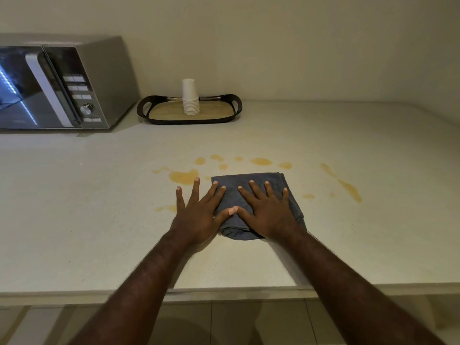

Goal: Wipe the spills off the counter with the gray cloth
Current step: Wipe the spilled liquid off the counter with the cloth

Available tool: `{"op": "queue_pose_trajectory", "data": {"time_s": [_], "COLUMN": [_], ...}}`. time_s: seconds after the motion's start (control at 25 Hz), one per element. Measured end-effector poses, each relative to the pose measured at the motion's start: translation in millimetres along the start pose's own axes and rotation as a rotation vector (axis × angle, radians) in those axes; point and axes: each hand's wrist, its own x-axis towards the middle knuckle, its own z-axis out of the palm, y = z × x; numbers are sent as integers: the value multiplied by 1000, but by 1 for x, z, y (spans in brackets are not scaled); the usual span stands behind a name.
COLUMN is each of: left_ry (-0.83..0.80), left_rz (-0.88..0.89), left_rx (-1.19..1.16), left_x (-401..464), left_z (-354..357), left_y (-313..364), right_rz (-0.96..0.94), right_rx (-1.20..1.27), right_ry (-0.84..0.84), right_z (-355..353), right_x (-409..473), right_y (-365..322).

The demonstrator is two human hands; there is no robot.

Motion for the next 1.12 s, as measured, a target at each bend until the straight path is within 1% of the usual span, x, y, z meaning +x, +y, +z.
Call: {"op": "queue_pose_trajectory", "data": {"time_s": [0.08,0.2,0.28,0.4,0.52,0.6,0.68,0.72,0.84,0.92,1.04,1.12], "left_ry": [49,167,204,191,204,233,243,242,246,272,282,296], "left_rz": [-47,-149,-205,-238,-235,-236,-244,-245,-264,-276,-276,-292], "left_rx": [-11,-15,-18,-9,-52,-108,-138,-139,-166,-189,-225,-248], "left_x": [-2,-14,-27,-38,-38,-36,-36,-36,-34,-35,-37,-38], "left_z": [-8,-21,-27,-28,-30,-29,-26,-24,-21,-20,-21,-22], "left_y": [-22,-79,-115,-143,-152,-156,-158,-159,-158,-159,-160,-161], "right_rz": [18,96,120,32,-20,30,77,66,-71,-82,56,164], "right_rx": [-2,-26,-41,-9,28,25,12,21,33,27,40,44], "right_ry": [4,15,36,17,-39,-54,-11,11,12,-4,-69,-72], "right_z": [-2,-6,-3,11,10,6,11,15,35,34,19,19], "right_x": [1,2,-3,3,31,42,36,31,30,52,88,90], "right_y": [3,18,18,-18,-52,-53,-55,-66,-128,-154,-133,-112]}}
